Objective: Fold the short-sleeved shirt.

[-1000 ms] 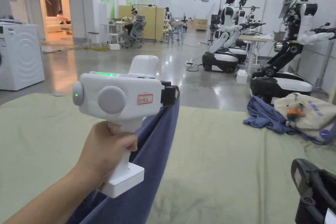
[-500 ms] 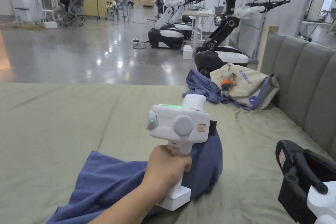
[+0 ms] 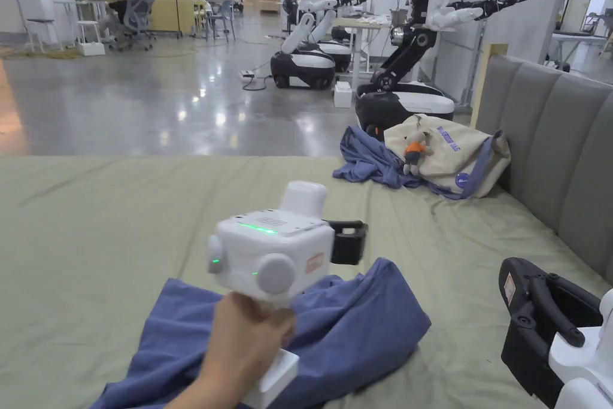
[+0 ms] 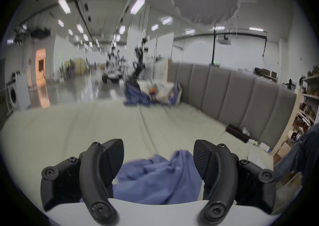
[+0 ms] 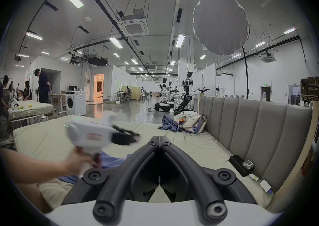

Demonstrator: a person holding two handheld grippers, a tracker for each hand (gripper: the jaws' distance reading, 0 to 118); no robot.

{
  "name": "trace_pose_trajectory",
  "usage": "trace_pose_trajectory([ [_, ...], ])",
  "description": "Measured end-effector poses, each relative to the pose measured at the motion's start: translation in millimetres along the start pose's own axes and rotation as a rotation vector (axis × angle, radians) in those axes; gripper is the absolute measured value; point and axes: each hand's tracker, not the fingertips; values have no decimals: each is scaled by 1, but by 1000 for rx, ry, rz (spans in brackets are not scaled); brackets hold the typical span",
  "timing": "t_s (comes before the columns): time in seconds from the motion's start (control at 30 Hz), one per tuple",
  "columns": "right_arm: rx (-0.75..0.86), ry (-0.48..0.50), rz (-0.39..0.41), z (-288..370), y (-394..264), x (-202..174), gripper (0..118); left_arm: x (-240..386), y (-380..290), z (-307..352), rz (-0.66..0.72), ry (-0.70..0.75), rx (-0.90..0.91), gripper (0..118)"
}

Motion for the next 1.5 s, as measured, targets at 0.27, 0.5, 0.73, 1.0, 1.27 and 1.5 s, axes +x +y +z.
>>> trace_pose_trajectory([
  [0.27, 62, -14, 14, 9, 8, -14, 2, -71, -1, 284, -124, 362, 369, 118],
  [0.5, 53, -27, -29, 20, -1, -28, 2, -92, -54, 366, 91, 581, 305, 118],
  [0.73, 31, -19, -9, 37, -12, -38, 2, -88, -75, 351, 53, 464, 223, 0],
  [1.0, 8, -16, -11, 37, -20, -40, 2, -76, -84, 367, 3, 520, 192, 0],
  [1.27, 5, -8, 0, 31, -18, -42, 2, -119, -80, 312, -23, 303, -84, 0],
  [1.5, -7, 7, 7, 21, -21, -47, 2, -160, -127, 216, 5, 124, -665, 63],
])
